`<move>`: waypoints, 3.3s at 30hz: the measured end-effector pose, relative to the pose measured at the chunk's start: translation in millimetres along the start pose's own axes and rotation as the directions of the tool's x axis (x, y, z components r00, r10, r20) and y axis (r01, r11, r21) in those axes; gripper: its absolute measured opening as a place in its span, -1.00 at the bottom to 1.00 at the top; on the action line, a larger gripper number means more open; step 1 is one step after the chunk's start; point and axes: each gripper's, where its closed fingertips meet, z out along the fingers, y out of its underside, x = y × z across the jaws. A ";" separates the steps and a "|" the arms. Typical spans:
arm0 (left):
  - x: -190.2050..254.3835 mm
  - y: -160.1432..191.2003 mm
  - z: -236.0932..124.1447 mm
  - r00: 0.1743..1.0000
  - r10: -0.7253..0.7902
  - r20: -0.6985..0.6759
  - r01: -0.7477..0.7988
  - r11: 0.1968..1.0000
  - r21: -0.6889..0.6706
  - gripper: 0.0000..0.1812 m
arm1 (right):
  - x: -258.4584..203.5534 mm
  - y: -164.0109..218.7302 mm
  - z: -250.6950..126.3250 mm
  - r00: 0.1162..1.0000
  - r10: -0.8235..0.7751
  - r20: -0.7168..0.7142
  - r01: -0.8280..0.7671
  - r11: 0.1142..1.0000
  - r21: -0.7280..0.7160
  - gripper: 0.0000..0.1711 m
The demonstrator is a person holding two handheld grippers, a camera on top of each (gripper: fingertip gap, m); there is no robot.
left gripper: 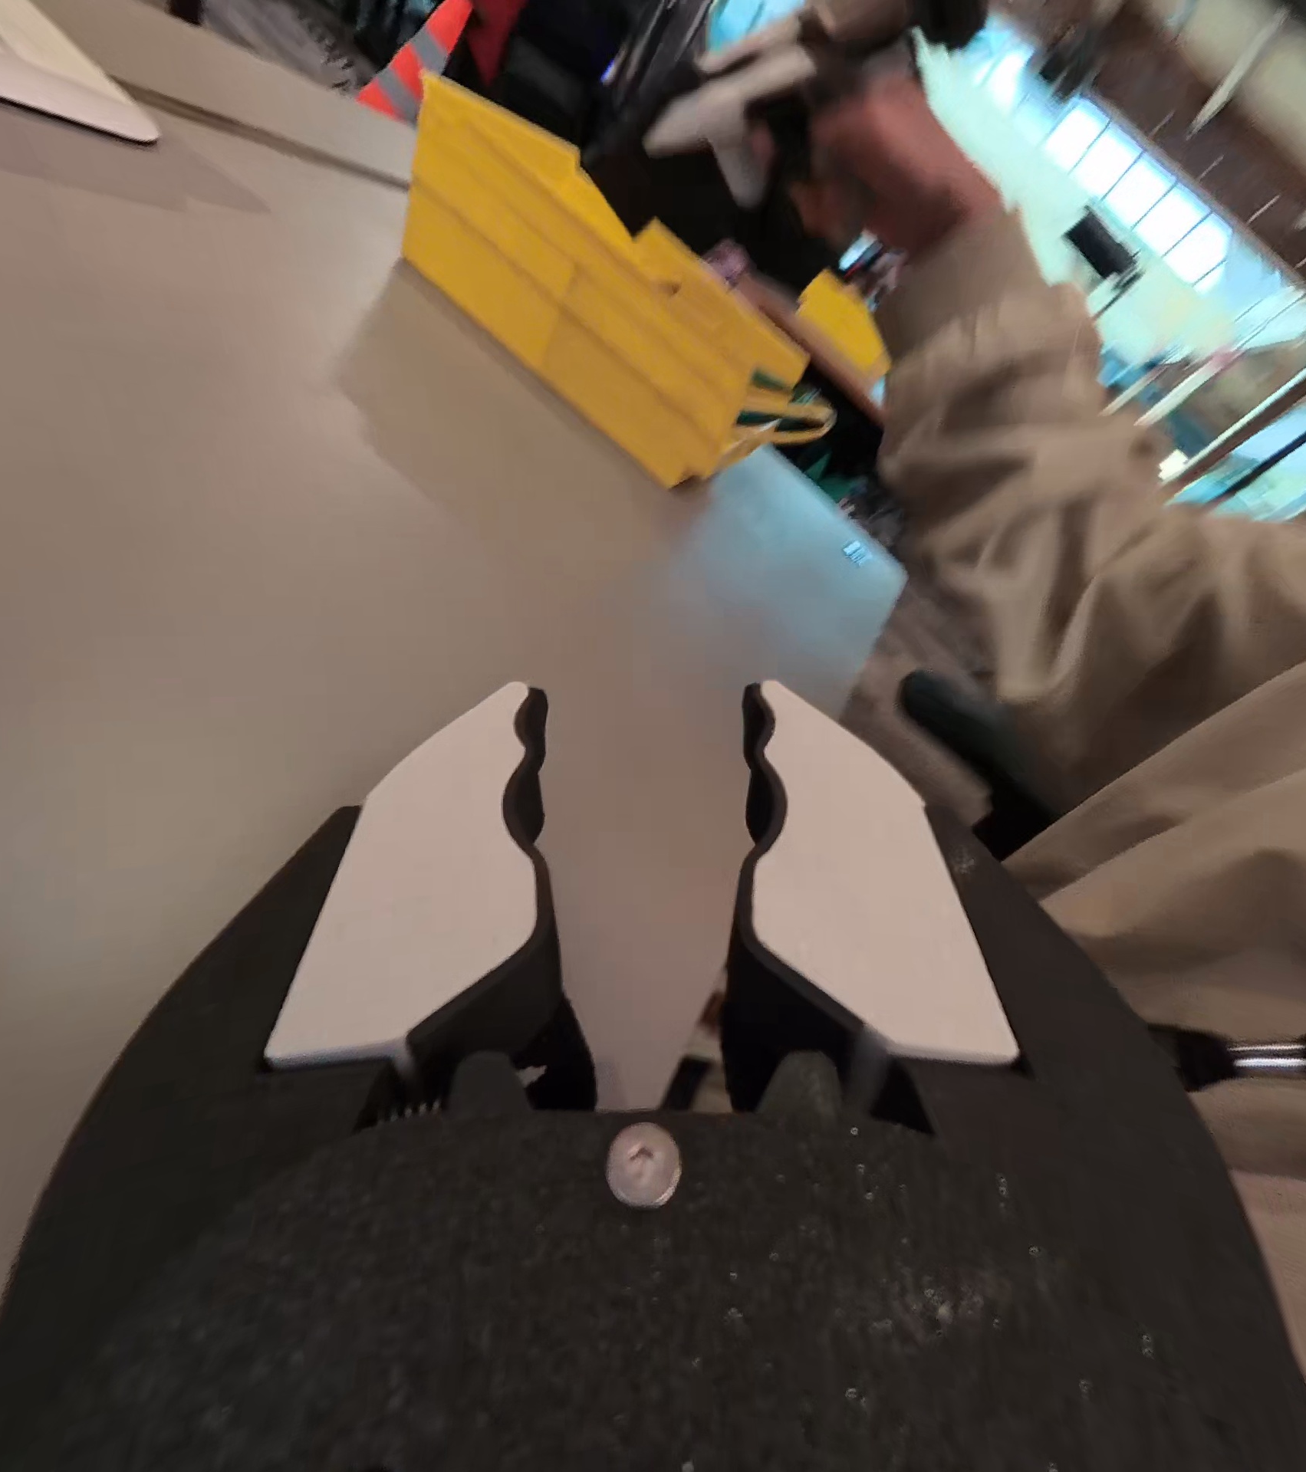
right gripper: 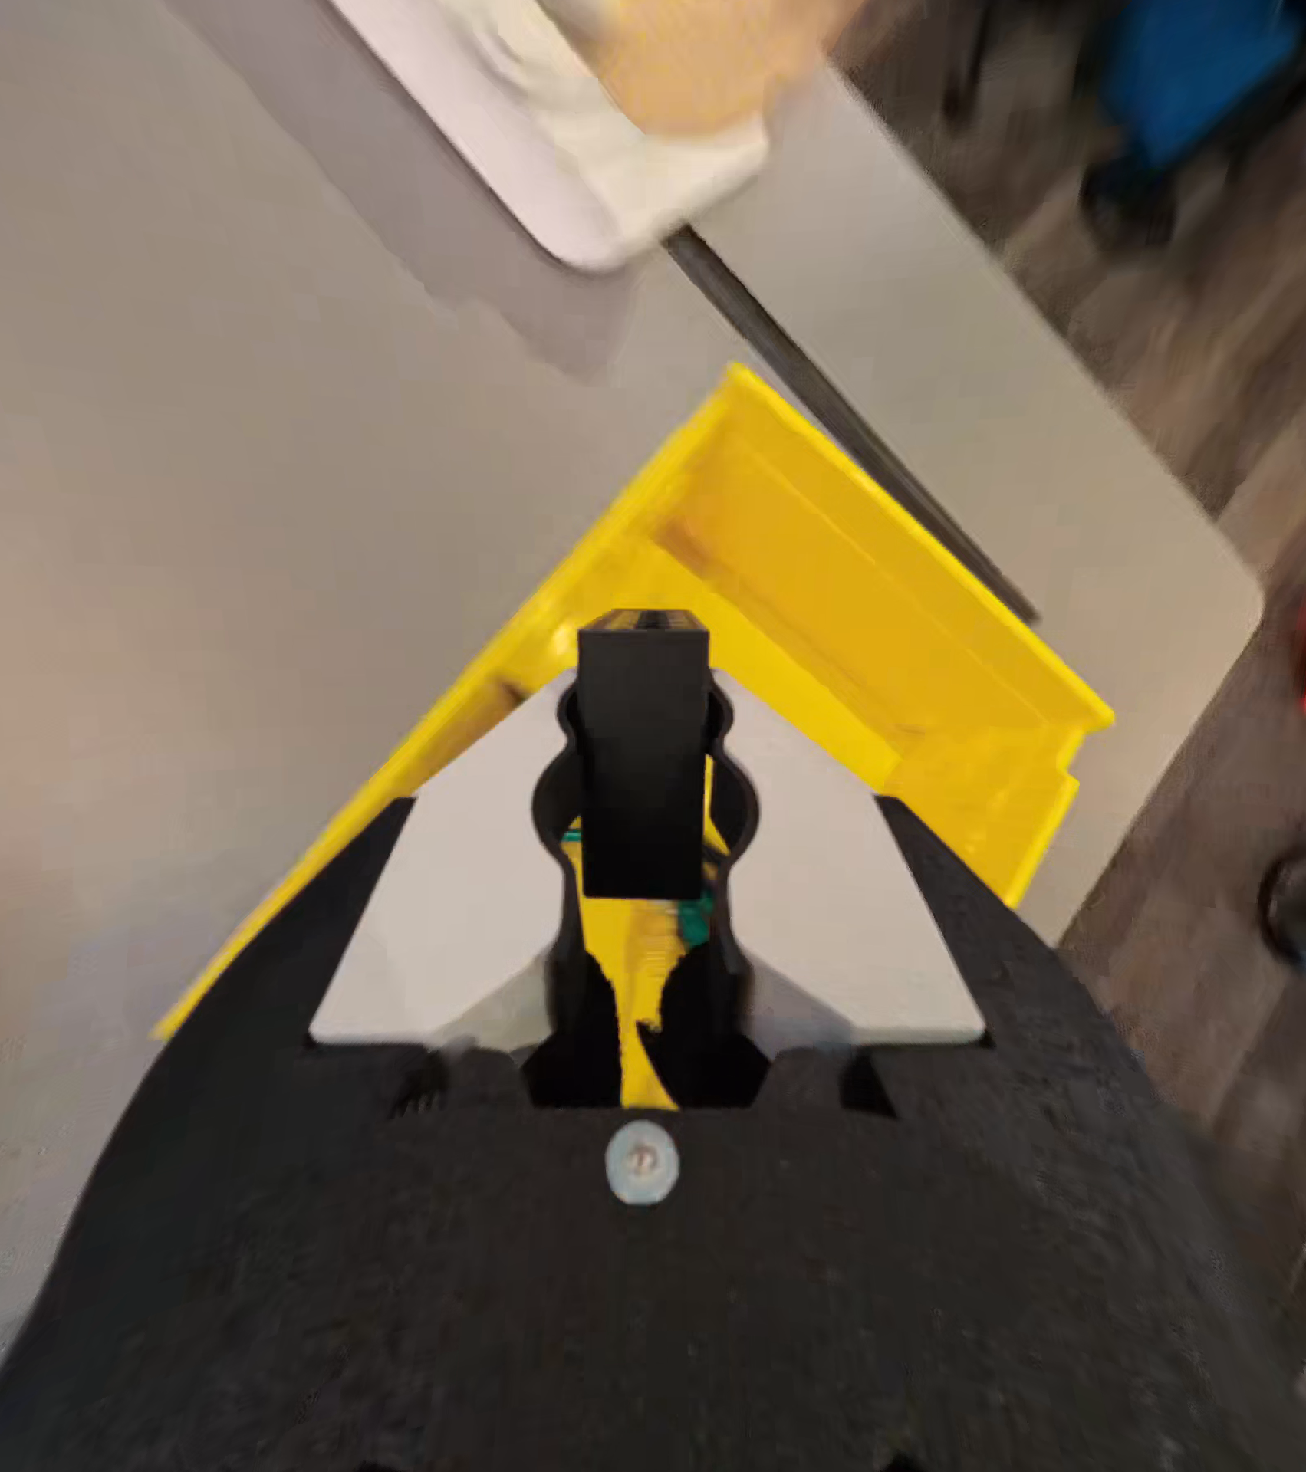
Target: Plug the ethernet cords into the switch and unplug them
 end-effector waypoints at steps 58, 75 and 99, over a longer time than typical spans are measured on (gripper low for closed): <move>-91.8 -8.4 -86.3 0.660 0.022 0.751 -0.142 0.985 0.096 -0.38 | -93.5 173.9 -85.9 0.762 0.591 -0.264 -0.364 0.729 0.580 -0.54; -81.2 12.3 -106.3 0.629 0.052 0.776 -0.145 0.988 0.051 -0.46 | -134.1 76.7 -27.5 0.762 0.634 -0.132 -0.426 0.644 0.635 -0.51; 45.7 37.3 71.7 0.766 0.422 0.486 -0.398 0.904 -0.157 -0.36 | -341.5 12.9 -127.2 0.969 0.247 0.005 -0.163 0.622 0.766 -0.49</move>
